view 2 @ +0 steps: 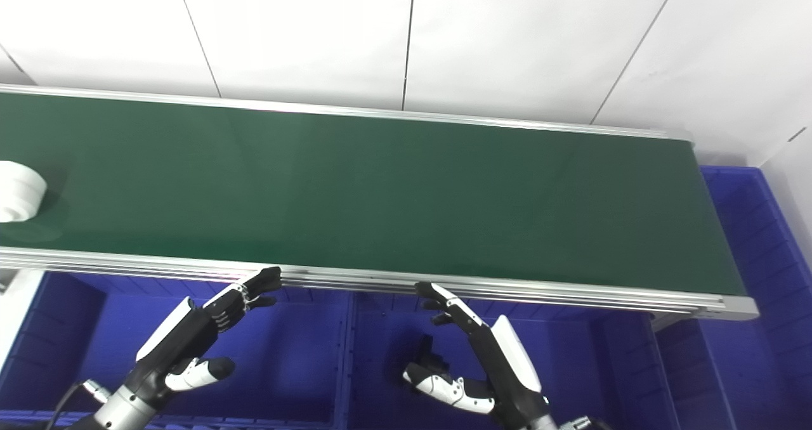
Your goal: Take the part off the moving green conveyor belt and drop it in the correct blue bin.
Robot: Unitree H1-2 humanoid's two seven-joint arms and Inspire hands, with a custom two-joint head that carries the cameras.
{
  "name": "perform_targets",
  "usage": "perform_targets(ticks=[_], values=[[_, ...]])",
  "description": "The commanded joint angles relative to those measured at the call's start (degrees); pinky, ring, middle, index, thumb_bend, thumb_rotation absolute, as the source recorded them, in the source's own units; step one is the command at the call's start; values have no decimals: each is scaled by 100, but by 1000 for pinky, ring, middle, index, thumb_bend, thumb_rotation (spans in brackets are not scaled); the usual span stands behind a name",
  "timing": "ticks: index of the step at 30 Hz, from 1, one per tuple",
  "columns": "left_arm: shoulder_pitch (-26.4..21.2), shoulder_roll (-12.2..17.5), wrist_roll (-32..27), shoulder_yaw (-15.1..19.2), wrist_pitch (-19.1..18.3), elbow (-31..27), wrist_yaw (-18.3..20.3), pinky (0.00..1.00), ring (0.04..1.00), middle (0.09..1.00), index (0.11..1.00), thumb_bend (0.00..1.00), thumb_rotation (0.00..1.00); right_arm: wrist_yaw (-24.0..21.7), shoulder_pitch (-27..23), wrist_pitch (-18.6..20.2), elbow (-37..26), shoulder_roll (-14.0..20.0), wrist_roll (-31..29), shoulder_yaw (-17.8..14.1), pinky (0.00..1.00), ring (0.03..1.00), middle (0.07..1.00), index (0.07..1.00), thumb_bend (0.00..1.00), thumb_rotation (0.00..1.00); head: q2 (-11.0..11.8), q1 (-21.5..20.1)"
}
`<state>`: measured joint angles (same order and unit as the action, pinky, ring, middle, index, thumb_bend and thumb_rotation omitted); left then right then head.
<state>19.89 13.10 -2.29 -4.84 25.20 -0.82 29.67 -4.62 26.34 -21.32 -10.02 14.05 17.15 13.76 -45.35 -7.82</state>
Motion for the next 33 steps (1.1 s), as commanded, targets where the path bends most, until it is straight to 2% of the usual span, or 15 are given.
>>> perform_targets(ticks=[1, 3, 7, 10, 13, 16, 19, 22, 26, 28, 29, 30, 31, 32, 33], values=[[4, 36, -51, -19, 173, -154, -61, 867, 924, 940, 913, 731, 772, -10, 27, -142, -207, 13, -140, -49, 728, 821, 861, 877, 670, 554, -47, 19], [14, 25, -115, -19, 173, -165, -42, 878, 925, 937, 909, 734, 761, -16, 21, -199, -178, 29, -170, -56, 726, 820, 861, 877, 641, 518, -57, 5], [21, 2, -140, -2, 173, -150, -48, 868, 922, 935, 905, 751, 757, -4, 44, -183, -192, -3, -201, -75, 718, 808, 854, 876, 682, 617, -81, -19], [2, 9, -112, -10, 173, -220, -59, 879, 926, 935, 907, 735, 763, -21, 51, -175, -253, 3, -244, -91, 720, 808, 855, 875, 684, 550, -259, -61], [19, 44, -47, -39, 172, -323, -101, 871, 928, 946, 912, 753, 798, -96, 79, 18, -451, 18, -285, -98, 726, 814, 861, 882, 694, 608, -364, -84], [49, 46, -109, -35, 171, -428, -114, 869, 928, 944, 911, 751, 801, -138, 58, -154, -377, 31, -453, -115, 740, 818, 862, 883, 704, 602, -481, -108], [91, 25, -247, -23, 172, -448, -88, 859, 917, 926, 896, 739, 768, -136, 47, -309, -267, 22, -559, -124, 737, 813, 854, 880, 712, 609, -508, -115], [108, 48, -320, -27, 168, -472, -60, 853, 914, 929, 894, 729, 759, -190, 56, -195, -381, 37, -578, -130, 739, 810, 849, 875, 691, 522, -563, -105], [114, 84, -259, -41, 170, -516, -112, 850, 913, 932, 895, 746, 785, -169, 71, -277, -300, -33, -671, -150, 733, 802, 847, 872, 702, 573, -542, -86], [110, 73, -268, -36, 170, -507, -98, 853, 914, 932, 896, 731, 774, -154, 46, -379, -210, -44, -668, -155, 729, 802, 849, 872, 672, 547, -472, 31], [120, 54, -259, -46, 169, -491, -102, 853, 915, 931, 894, 728, 770, -157, 42, -362, -204, -33, -629, -167, 726, 801, 848, 872, 660, 519, -335, 441], [128, 36, -289, -57, 169, -470, -87, 854, 917, 932, 895, 726, 766, -178, 44, -317, -215, -17, -637, -175, 729, 802, 848, 871, 668, 508, -312, 521], [121, 0, -309, -71, 171, -417, -42, 854, 919, 933, 895, 727, 759, -200, 59, -311, -192, 16, -680, -188, 742, 809, 850, 871, 677, 481, -102, 1022], [115, -22, -302, -84, 172, -369, -9, 865, 922, 936, 902, 732, 761, -212, 75, -333, -166, 51, -686, -200, 752, 816, 856, 875, 682, 481, -58, 1105], [113, -48, -173, -125, 172, -338, -55, 867, 920, 937, 906, 740, 769, -237, 82, -376, -119, 107, -719, -210, 743, 814, 860, 882, 670, 523, 214, 1530]])
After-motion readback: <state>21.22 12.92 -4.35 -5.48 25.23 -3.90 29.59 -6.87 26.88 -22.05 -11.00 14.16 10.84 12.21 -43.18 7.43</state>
